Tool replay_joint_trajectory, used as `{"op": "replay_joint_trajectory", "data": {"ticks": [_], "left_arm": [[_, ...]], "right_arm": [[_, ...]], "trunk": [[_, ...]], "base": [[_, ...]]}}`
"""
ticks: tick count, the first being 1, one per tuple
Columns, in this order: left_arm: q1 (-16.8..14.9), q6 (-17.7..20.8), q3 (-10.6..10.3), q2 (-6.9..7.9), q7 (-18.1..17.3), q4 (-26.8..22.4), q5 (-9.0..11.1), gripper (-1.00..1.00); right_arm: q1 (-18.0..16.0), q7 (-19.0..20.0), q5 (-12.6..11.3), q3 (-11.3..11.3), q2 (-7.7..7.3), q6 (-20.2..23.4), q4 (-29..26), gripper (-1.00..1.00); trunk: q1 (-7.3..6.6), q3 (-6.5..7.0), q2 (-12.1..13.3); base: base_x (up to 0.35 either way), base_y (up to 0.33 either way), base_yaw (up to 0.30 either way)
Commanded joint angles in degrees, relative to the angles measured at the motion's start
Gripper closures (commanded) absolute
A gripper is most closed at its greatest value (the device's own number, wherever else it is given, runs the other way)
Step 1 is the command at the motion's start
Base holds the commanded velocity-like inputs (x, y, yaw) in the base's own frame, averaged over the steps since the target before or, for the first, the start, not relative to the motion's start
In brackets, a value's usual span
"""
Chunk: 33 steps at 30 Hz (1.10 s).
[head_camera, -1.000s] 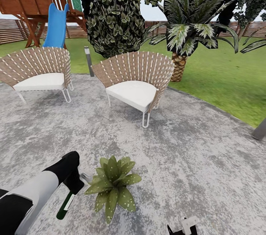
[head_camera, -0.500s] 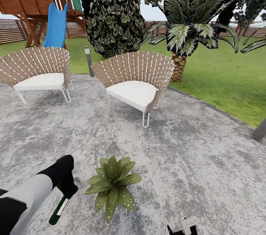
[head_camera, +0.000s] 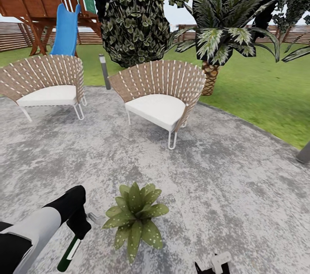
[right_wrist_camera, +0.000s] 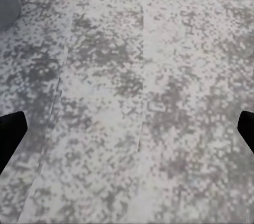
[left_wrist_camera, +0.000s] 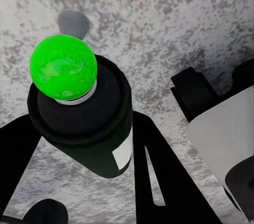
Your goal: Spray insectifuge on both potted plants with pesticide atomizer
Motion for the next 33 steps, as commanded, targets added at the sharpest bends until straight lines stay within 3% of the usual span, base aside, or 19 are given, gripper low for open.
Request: {"op": "replay_joint_trajectory", "data": {"ticks": [1, 14, 33], "left_arm": [[0.01, 0.29, 0.05, 0.00, -0.57, -0.14, -0.59, 1.00], [0.01, 0.44, 0.26, -0.11, -0.49, -0.23, -0.67, 1.00], [0.01, 0.84, 0.25, -0.19, -0.33, -0.23, -0.76, 1.00]], "right_arm": [[-0.04, 0.20, 0.00, -0.05, -0.01, -0.17, 0.02, -1.00], [-0.06, 0.20, -0.03, -0.07, 0.25, -0.17, 0.04, -1.00], [-0.04, 0.22, -0.03, -0.07, 0.26, -0.17, 0.09, -1.00]], "trunk": [[-0.01, -0.05, -0.02], [-0.01, -0.05, -0.02], [-0.01, 0.35, -0.02]], "base": [[0.005, 0.020, 0.000], [0.001, 0.011, -0.097], [0.036, 0.240, -0.102]]}}
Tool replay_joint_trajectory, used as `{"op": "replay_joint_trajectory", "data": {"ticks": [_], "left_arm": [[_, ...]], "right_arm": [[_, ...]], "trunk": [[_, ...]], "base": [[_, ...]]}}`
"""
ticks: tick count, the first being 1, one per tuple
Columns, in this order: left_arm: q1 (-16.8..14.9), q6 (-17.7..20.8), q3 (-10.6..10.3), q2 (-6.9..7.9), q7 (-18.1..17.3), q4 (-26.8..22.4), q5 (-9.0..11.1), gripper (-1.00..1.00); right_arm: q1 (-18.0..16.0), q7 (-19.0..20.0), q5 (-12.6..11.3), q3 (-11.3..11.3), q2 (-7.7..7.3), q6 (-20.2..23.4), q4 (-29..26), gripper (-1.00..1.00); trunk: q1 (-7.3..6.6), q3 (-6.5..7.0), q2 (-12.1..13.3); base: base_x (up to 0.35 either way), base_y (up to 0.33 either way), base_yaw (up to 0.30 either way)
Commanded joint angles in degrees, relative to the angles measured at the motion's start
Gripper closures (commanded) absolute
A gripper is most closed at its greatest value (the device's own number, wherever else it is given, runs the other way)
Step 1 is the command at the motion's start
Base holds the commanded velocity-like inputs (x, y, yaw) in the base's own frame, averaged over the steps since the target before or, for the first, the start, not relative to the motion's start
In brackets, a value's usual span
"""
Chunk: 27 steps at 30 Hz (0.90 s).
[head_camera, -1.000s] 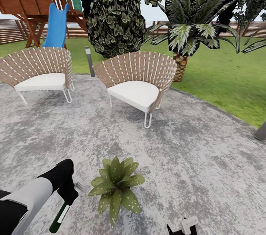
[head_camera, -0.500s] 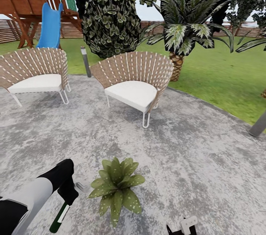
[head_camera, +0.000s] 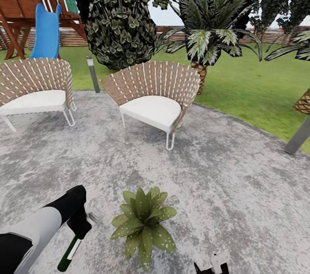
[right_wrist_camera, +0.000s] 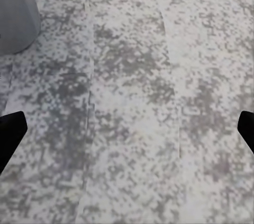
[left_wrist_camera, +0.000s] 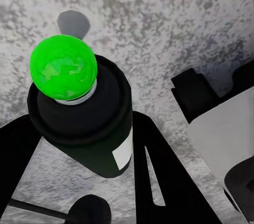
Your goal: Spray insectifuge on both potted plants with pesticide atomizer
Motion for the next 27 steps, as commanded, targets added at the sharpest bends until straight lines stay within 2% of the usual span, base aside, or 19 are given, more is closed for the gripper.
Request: {"op": "replay_joint_trajectory", "data": {"ticks": [1, 6, 14, 22, 23, 24, 25, 26, 27], "left_arm": [[0.01, 0.28, 0.03, -0.08, -0.56, -0.27, -0.56, 1.00], [-0.50, 0.30, -0.05, -1.76, -0.72, -0.91, -0.51, 1.00], [-1.44, 0.37, -0.05, -5.25, -0.74, -1.08, -0.56, 1.00], [-3.67, 0.43, -0.14, -5.63, -0.79, -1.12, -0.58, 1.00], [-5.04, 0.46, -0.20, -5.20, -0.82, -1.07, -0.65, 1.00], [-5.09, 0.46, -0.21, -5.13, -0.82, -1.07, -0.70, 1.00], [-5.21, 0.47, -0.19, -5.11, -0.84, -1.09, -1.26, 1.00], [-6.21, 0.52, -0.11, -5.40, -1.26, -1.06, -3.50, 1.00], [-7.18, 0.53, -0.09, -5.58, -4.18, -1.08, -6.09, 1.00]], "right_arm": [[-0.03, 0.20, 0.03, -0.05, -0.02, -0.17, 0.03, -1.00], [-0.03, 0.18, 0.03, -0.05, -0.02, -0.17, 0.03, -1.00], [-0.05, 0.18, 0.03, -0.05, -0.02, -0.17, 0.03, -1.00], [-0.02, 0.20, 0.03, -0.05, -0.02, -0.17, 0.03, -1.00], [-0.03, 0.18, 0.03, -0.05, -0.02, -0.17, 0.03, -1.00], [-0.02, 0.18, 0.03, -0.05, -0.02, -0.17, 0.03, -1.00], [-0.04, 0.18, 0.03, -0.05, -0.02, -0.17, 0.03, -1.00], [-0.05, 0.18, 0.03, -0.05, -0.02, -0.17, 0.03, -1.00], [-0.05, 0.18, 0.03, -0.05, -0.08, -0.17, 0.03, -1.00]], "trunk": [[-0.01, -0.05, -0.02], [-0.01, -0.05, -0.02], [-0.01, -0.05, -0.02], [-0.01, 0.11, -0.02], [-0.01, 0.12, -0.02], [-0.01, 0.12, -0.02], [-0.01, 0.12, -0.02], [-0.01, 0.12, -0.02], [-0.01, 0.12, -0.02]], "base": [[0.002, 0.003, -0.001], [0.000, 0.000, 0.000], [0.000, 0.000, -0.044], [0.000, 0.000, -0.250], [0.000, 0.000, -0.042], [0.000, 0.000, -0.027], [0.000, 0.000, -0.014], [0.000, 0.000, -0.005], [0.000, 0.000, 0.000]]}}
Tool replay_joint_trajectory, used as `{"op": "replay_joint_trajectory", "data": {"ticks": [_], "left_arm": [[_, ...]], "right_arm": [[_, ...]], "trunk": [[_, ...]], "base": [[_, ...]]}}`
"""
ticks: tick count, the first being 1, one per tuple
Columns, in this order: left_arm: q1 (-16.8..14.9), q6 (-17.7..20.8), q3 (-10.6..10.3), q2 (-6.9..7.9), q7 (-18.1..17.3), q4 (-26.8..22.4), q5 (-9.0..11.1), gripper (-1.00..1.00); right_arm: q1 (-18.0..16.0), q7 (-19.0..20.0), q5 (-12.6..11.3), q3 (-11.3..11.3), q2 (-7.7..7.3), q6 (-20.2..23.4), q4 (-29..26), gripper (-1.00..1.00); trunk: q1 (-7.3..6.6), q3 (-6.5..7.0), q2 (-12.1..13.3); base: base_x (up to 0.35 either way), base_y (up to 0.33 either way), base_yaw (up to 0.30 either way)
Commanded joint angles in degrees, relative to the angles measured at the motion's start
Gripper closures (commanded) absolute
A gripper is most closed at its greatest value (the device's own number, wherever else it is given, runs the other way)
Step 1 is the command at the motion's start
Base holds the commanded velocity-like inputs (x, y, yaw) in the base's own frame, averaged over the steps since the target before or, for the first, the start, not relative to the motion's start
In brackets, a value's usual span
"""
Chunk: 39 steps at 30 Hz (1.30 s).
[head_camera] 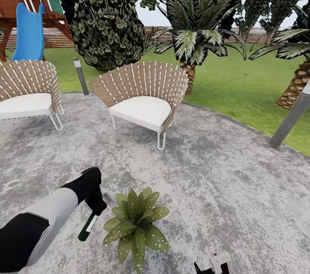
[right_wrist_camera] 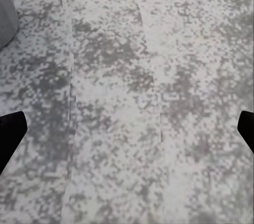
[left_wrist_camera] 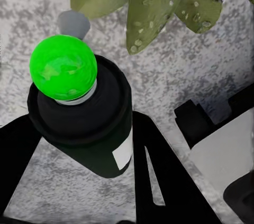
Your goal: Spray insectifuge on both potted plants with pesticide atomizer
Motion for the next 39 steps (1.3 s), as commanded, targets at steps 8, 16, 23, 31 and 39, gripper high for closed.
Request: {"op": "replay_joint_trajectory", "data": {"ticks": [8, 16, 23, 31, 39], "left_arm": [[-1.58, 0.34, 0.20, -0.10, -2.75, -0.09, -5.04, 1.00], [-1.79, 0.26, 0.11, -3.39, -2.78, -0.08, -5.34, 1.00], [-1.49, -0.02, 0.04, -2.91, -2.86, 0.12, -5.28, 1.00], [-1.09, -0.47, 0.04, -0.68, -2.90, 0.58, -5.39, 1.00], [-2.14, -0.27, 0.03, -2.70, -4.81, -0.07, -5.38, 1.00]], "right_arm": [[-0.02, 0.31, 0.16, -0.04, -0.20, -0.16, 0.03, -1.00], [-0.01, 0.64, 0.25, 0.05, -0.51, -0.16, 0.09, -1.00], [0.00, 0.69, 0.30, 0.05, -0.53, -0.16, 0.11, -1.00], [-0.02, 0.66, 0.30, 0.05, -0.48, -0.16, 0.12, -1.00], [0.01, 0.64, 0.30, 0.05, -0.48, -0.16, 0.12, -1.00]], "trunk": [[-0.01, -0.06, -0.02], [-0.01, -0.06, -0.02], [-0.01, -0.06, -0.02], [-0.01, -0.06, -0.02], [-0.01, -0.06, -0.02]], "base": [[0.000, 0.000, 0.000], [0.000, 0.000, 0.000], [0.000, 0.000, 0.000], [0.000, 0.000, 0.000], [0.000, 0.000, 0.000]]}}
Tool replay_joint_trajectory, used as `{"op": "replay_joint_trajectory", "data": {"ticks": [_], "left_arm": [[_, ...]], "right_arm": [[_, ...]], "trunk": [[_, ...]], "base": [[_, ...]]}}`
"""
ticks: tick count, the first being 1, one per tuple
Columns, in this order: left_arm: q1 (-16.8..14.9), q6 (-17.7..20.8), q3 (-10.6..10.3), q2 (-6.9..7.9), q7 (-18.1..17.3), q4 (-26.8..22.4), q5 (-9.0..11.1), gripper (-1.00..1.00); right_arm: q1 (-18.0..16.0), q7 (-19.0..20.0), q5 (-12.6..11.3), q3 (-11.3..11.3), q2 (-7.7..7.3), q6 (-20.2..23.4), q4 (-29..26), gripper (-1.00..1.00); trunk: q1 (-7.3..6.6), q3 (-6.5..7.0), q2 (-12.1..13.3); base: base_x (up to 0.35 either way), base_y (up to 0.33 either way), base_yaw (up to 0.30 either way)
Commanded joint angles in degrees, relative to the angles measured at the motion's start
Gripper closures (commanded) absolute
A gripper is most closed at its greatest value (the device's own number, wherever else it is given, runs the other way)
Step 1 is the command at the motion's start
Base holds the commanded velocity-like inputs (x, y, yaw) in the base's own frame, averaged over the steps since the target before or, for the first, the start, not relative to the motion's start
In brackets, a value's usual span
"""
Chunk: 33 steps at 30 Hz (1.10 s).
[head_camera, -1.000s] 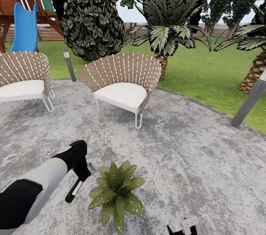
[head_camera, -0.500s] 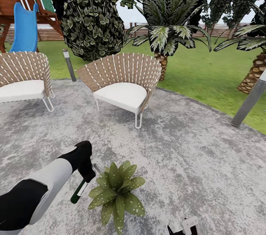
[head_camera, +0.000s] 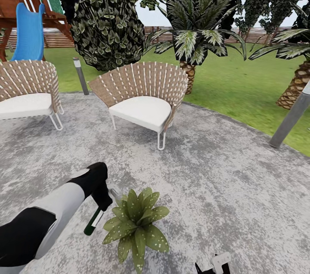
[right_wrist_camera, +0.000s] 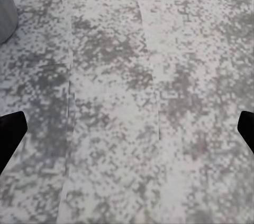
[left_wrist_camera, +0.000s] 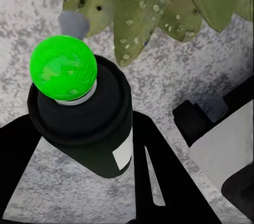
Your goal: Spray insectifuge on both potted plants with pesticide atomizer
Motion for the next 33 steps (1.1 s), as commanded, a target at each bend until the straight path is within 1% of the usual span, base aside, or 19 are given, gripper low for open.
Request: {"op": "replay_joint_trajectory", "data": {"ticks": [1, 3, 5, 6, 7, 8, 9, 10, 12, 14, 21, 23, 25, 29, 33], "left_arm": [[0.11, 0.32, 0.02, 0.25, -0.93, -0.12, -0.57, 1.00], [0.59, 0.19, 0.02, 0.81, -1.20, -0.05, -0.62, 1.00], [1.13, -0.11, -0.04, 4.28, -1.29, 0.27, -0.48, 1.00], [1.23, -0.18, -0.05, 5.30, -1.29, 0.45, -0.40, 1.00], [1.53, -0.23, -0.06, 5.91, -1.29, 0.59, -0.37, 1.00], [1.93, -0.39, -0.06, 6.14, -1.29, 0.62, -0.35, 1.00], [2.52, -0.91, -0.06, 6.29, -1.29, 0.63, -0.38, 1.00], [3.92, -3.33, -0.04, 6.45, -1.26, 0.66, -0.45, 1.00], [5.93, -6.18, 0.14, 6.63, -1.01, 0.71, -0.44, 1.00], [6.89, -6.94, 0.29, 6.61, -0.91, 0.64, -0.31, 1.00], [7.58, -7.14, 0.62, 5.00, -0.80, 0.73, 0.29, 1.00], [8.58, -7.22, 0.61, 5.08, -0.65, 0.76, 0.21, 1.00], [10.26, -7.33, 0.65, 5.39, -0.52, 0.61, 0.11, 1.00], [10.64, -7.17, 0.91, 5.44, -0.43, -0.05, 0.23, 1.00], [10.21, -6.89, 3.20, 5.26, -0.80, -3.95, 0.31, 1.00]], "right_arm": [[-0.03, 0.20, 0.01, -0.04, -0.02, -0.16, 0.03, -1.00], [-0.04, 0.20, 0.01, -0.04, -0.02, -0.16, 0.03, -1.00], [-0.04, 0.20, 0.01, -0.04, -0.02, -0.16, 0.03, -1.00], [-0.03, 0.20, 0.01, -0.04, -0.02, -0.13, 0.03, -1.00], [-0.03, 0.20, 0.01, -0.04, -0.02, -0.15, 0.03, -1.00], [-0.06, 0.20, 0.01, -0.04, -0.02, -0.15, 0.03, -1.00], [-0.04, 0.20, 0.01, -0.04, -0.02, -0.14, 0.03, -1.00], [-0.03, 0.20, 0.01, -0.04, -0.02, -0.13, 0.03, -1.00], [-0.08, 0.20, 0.01, -0.04, 0.00, -0.12, 0.03, -1.00], [-0.05, 0.20, 0.01, -0.04, 0.05, -0.09, 0.03, -1.00], [-0.06, 0.20, 0.01, -0.04, 0.07, -0.07, 0.03, -1.00], [-0.05, 0.20, 0.01, -0.04, 0.07, -0.07, 0.03, -1.00], [-0.07, 0.20, 0.01, -0.04, 0.14, -0.07, 0.03, -1.00], [-0.05, 0.20, 0.01, -0.04, 0.16, -0.07, 0.03, -1.00], [-0.04, 0.20, 0.01, -0.04, 0.16, -0.07, 0.03, -1.00]], "trunk": [[-0.01, -0.05, -0.02], [-0.01, -0.05, -0.02], [-0.01, -0.05, -0.02], [-0.01, -0.05, -0.02], [-0.01, -0.05, -0.02], [-0.01, -0.05, -0.02], [-0.01, -0.05, -0.02], [-0.01, -0.05, -0.02], [-0.01, -0.05, -0.02], [-0.01, -0.05, -0.02], [-0.01, -0.05, -0.02], [-0.01, -0.05, -0.02], [-0.01, -0.05, -0.02], [-0.01, -0.05, -0.02], [-0.01, -0.05, -0.02]], "base": [[0.000, 0.000, 0.000], [0.000, 0.000, 0.000], [0.000, 0.000, 0.000], [0.000, 0.000, 0.000], [0.000, 0.000, 0.000], [0.000, 0.000, 0.000], [0.000, 0.000, 0.000], [0.000, 0.000, 0.000], [0.000, 0.000, 0.000], [0.000, 0.000, 0.000], [0.000, 0.000, 0.000], [0.000, 0.000, 0.000], [0.000, 0.000, 0.000], [0.000, 0.000, 0.000], [0.000, 0.000, 0.000]]}}
